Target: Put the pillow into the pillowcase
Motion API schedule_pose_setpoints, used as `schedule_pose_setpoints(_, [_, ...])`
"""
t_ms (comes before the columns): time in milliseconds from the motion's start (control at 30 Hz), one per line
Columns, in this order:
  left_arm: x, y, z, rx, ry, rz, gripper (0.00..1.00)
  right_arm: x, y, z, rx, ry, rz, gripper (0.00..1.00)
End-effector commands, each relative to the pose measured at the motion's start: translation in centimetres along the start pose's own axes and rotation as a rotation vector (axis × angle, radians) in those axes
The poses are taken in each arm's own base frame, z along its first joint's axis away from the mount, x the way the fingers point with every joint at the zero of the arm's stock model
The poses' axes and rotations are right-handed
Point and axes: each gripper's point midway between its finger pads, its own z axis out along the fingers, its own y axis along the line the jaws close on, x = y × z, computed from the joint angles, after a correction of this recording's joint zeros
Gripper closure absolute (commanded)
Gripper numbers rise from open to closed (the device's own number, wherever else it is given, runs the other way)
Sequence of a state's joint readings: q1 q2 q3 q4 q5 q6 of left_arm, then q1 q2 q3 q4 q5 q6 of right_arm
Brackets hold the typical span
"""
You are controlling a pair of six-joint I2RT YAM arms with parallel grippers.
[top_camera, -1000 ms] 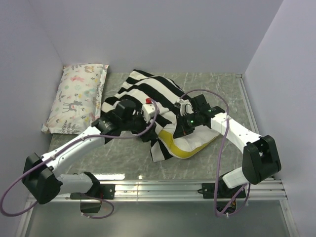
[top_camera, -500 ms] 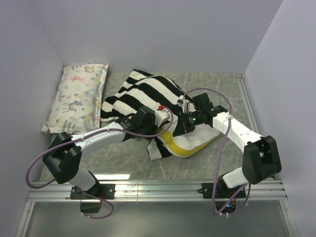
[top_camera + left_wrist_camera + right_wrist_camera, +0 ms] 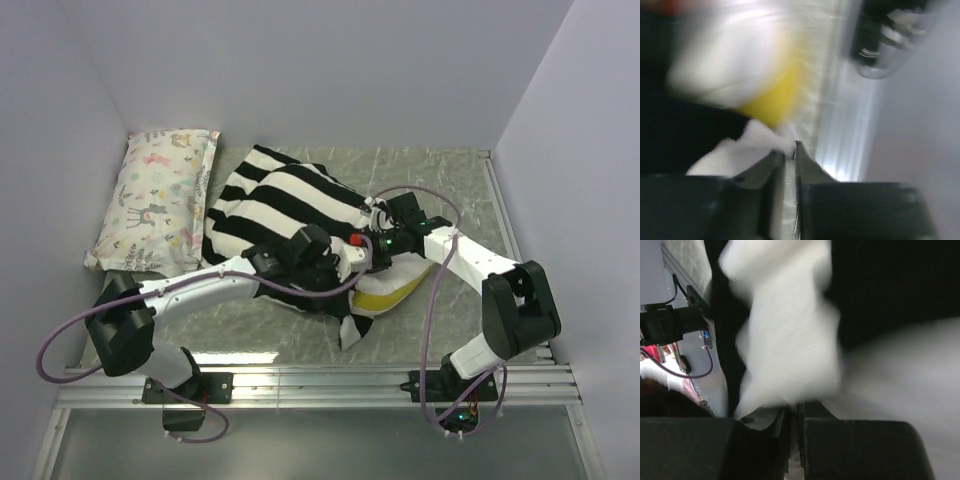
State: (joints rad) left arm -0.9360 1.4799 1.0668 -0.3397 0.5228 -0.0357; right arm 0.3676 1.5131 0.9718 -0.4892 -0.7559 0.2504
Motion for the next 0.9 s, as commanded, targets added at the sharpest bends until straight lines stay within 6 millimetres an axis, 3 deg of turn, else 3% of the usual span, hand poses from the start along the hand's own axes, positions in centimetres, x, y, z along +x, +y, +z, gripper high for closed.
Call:
schedule_pose_setpoints(0, [-4.5,-8.3,-2.9,0.288,-0.120,0.093,0.71,-4.1,1.0,0.3,-0.033,-0.152,-0.122,1.00])
schedule_pose_setpoints(33, [-4.7,-7.5,-3.6,0.257,-0.128,0.085,0.64,-3.6,0.6,0.2,-0.010,-0.144,-0.134,1.00])
schedule_pose_setpoints(67, [-5.3,-5.4,-5.5,0.184,-0.166,0.047,0.54,-2.6,-0.4,0.3,0.016,-0.124,-0.159,1.00])
schedule_pose_setpoints(100, [-5.5,-4.1,-6.7,0.137,-0.192,0.007,0.48,-1.7,-0.9,0.2,0.034,-0.100,-0.164,1.00])
schedule_pose_setpoints(133, [-5.5,-1.1,-8.2,0.051,-0.225,-0.050,0.44,-1.1,-1.1,0.0,0.045,-0.096,-0.182,1.00])
schedule_pose_setpoints(167, [-5.8,-0.2,-9.8,-0.024,-0.261,-0.060,0.41,-0.1,-2.0,0.1,0.067,-0.080,-0.193,1.00])
schedule_pose_setpoints(200, [-4.7,3.5,-10.8,-0.241,-0.250,-0.131,0.42,0.3,-2.2,0.0,0.074,-0.073,-0.192,1.00])
schedule_pose_setpoints(300, [-0.1,8.6,-13.0,-0.561,-0.153,-0.213,0.42,1.2,-1.8,0.0,0.047,-0.050,-0.190,1.00])
schedule_pose_setpoints(333, [2.2,9.7,-12.9,-0.615,-0.105,-0.232,0.41,1.2,-1.7,0.0,0.039,-0.046,-0.186,1.00])
schedule_pose_setpoints(467, [6.6,12.8,-12.5,-0.719,-0.009,-0.270,0.31,0.9,-0.7,-0.4,0.007,-0.051,-0.187,1.00])
schedule_pose_setpoints(567, [8.0,15.2,-12.0,-0.788,0.030,-0.272,0.27,1.2,0.1,-0.7,-0.018,-0.036,-0.191,1.00])
schedule_pose_setpoints(733, [7.6,18.1,-10.2,-0.810,0.049,-0.263,0.28,1.6,0.6,-0.9,-0.045,-0.019,-0.202,1.00])
schedule_pose_setpoints(800, [6.3,17.8,-8.5,-0.722,0.006,-0.235,0.40,1.6,0.5,-0.9,-0.043,-0.018,-0.199,1.00])
schedule_pose_setpoints(833, [5.5,17.1,-7.7,-0.660,-0.022,-0.221,0.53,1.6,0.5,-0.9,-0.048,-0.017,-0.194,1.00])
schedule_pose_setpoints(867, [3.5,15.6,-6.7,-0.561,-0.090,-0.187,0.60,1.7,0.6,-0.8,-0.053,-0.015,-0.189,1.00])
